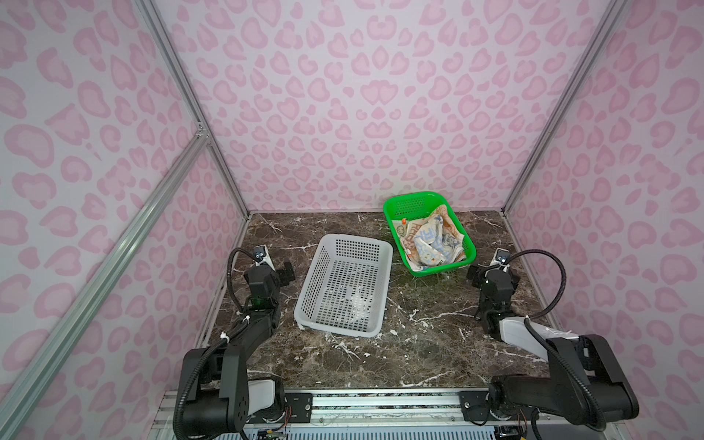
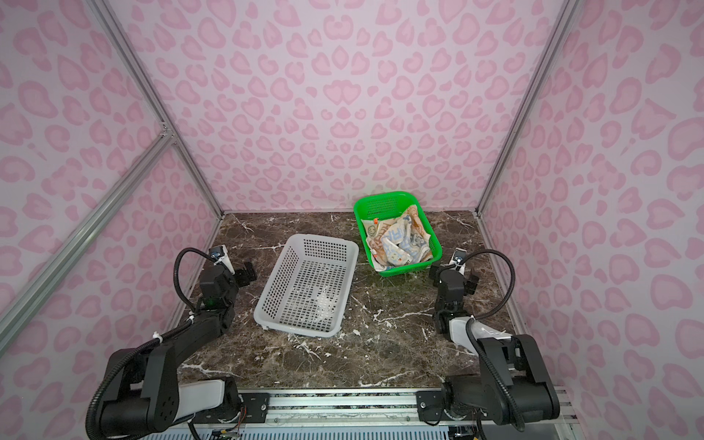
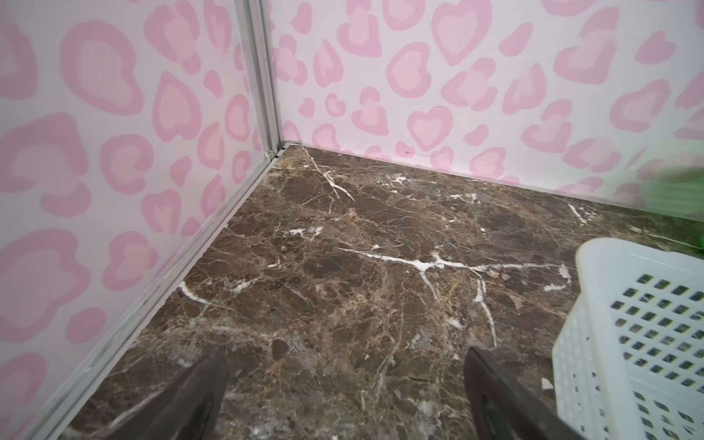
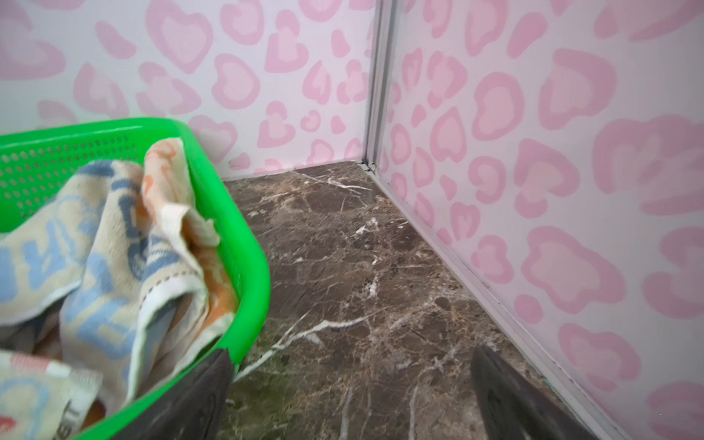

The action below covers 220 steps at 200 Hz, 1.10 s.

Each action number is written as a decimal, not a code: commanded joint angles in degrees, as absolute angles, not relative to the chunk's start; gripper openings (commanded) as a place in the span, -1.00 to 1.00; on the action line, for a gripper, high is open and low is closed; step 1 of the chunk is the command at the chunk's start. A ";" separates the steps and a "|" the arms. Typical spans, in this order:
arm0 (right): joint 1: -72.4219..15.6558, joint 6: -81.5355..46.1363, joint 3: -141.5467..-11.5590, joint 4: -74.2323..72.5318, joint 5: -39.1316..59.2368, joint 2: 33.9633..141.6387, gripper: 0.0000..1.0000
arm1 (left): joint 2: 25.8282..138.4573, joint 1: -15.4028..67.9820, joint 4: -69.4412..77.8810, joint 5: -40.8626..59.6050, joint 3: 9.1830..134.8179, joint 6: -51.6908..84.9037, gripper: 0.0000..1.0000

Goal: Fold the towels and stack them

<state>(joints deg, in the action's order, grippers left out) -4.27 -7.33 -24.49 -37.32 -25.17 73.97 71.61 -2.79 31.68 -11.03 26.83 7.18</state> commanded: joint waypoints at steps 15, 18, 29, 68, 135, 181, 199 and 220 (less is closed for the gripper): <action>-4.05 -21.09 -28.38 -9.71 -35.55 70.16 1.00 | 63.48 -2.84 15.79 -22.49 32.06 12.46 0.95; -3.98 -22.57 -28.29 -8.48 -36.04 69.55 1.00 | 62.78 -2.82 13.89 -23.26 32.92 13.25 0.94; -3.75 -25.66 -27.70 -5.25 -36.53 66.88 1.00 | 60.15 -2.87 7.46 -22.70 35.64 14.91 0.94; -2.99 -24.81 -29.03 -0.98 -19.39 53.17 1.00 | 53.10 -1.97 -9.85 -16.93 43.06 20.17 0.94; -27.59 -31.80 -50.95 18.46 -20.89 65.66 1.00 | 43.28 13.06 -16.44 -10.51 39.56 29.53 0.95; -44.80 -43.08 -64.70 22.39 -19.54 84.50 0.76 | 41.91 16.04 -23.19 -6.28 39.25 33.65 0.94; -47.06 -45.28 -71.07 25.55 -16.04 92.71 0.69 | 40.99 16.03 -25.41 -5.11 38.94 33.66 0.95; -47.99 -47.45 -75.53 28.51 -15.12 99.52 0.44 | 39.52 16.08 -28.10 -4.64 39.28 33.40 0.94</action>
<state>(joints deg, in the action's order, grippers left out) -47.13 -42.37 -72.20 22.52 -17.26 93.93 40.91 16.03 -23.90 -6.20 39.20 32.47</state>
